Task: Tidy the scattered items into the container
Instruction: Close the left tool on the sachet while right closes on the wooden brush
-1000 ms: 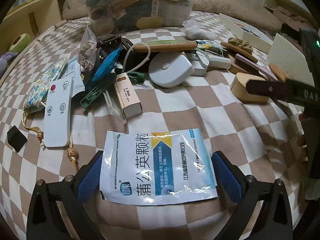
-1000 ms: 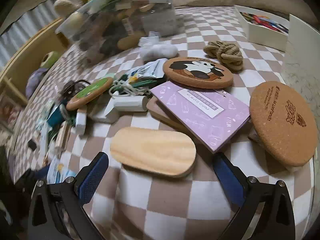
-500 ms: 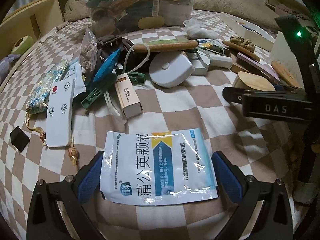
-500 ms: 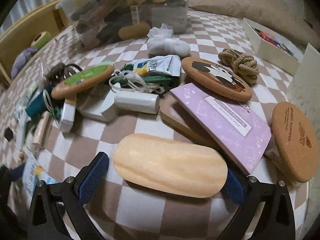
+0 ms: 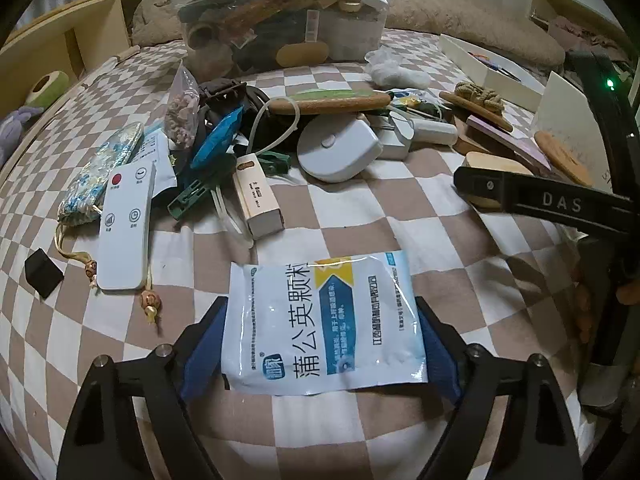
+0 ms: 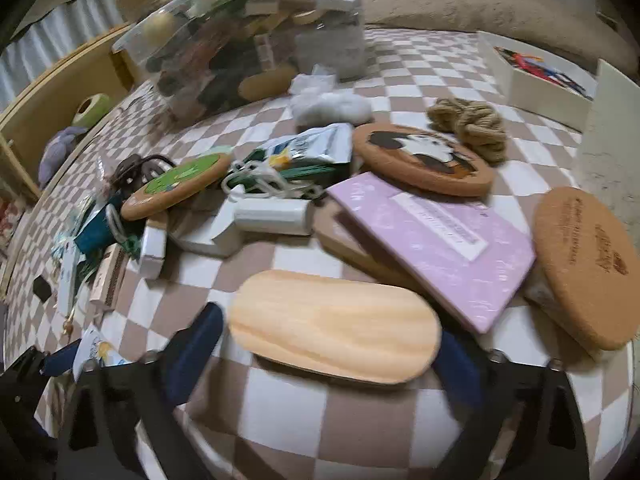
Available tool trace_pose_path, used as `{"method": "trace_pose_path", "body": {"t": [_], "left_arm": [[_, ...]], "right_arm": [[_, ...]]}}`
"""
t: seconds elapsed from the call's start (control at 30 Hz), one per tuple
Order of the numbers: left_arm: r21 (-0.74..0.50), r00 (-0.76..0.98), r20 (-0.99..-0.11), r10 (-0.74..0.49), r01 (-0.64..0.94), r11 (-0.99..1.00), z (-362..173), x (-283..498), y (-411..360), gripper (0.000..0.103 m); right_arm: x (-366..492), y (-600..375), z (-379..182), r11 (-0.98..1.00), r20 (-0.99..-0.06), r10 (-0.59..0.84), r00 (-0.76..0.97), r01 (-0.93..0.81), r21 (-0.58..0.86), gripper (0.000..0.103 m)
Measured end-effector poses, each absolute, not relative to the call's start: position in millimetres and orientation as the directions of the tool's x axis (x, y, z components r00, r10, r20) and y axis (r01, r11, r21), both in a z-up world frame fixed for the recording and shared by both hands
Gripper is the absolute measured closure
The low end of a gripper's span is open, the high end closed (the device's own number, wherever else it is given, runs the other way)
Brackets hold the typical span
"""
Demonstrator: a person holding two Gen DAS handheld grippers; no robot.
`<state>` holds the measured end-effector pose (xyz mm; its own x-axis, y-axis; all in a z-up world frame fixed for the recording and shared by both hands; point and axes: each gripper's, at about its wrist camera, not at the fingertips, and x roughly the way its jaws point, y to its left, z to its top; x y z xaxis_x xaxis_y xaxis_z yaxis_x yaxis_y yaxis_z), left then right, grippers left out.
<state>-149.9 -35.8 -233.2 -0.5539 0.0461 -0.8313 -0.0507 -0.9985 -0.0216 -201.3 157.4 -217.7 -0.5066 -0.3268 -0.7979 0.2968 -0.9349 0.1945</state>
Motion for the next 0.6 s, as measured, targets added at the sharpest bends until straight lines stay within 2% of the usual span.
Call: {"method": "trace_pose_path", "body": {"t": [0.37, 0.6], "left_arm": [[-0.080, -0.564, -0.821, 0.085, -0.033, -0.996, -227.6, -145.6, -42.0, 0.026], [-0.098, -0.570, -0.816, 0.095, -0.026, -0.995, -225.3, -142.6, -44.0, 0.029]], "right_arm": [[-186.5, 152.9, -213.9, -0.912, -0.783, -0.372, -0.499, 0.354, 0.208, 0.013], [-166.2, 154.1, -211.5, -0.899, -0.793, -0.389, -0.469, 0.383, 0.214, 0.013]]}}
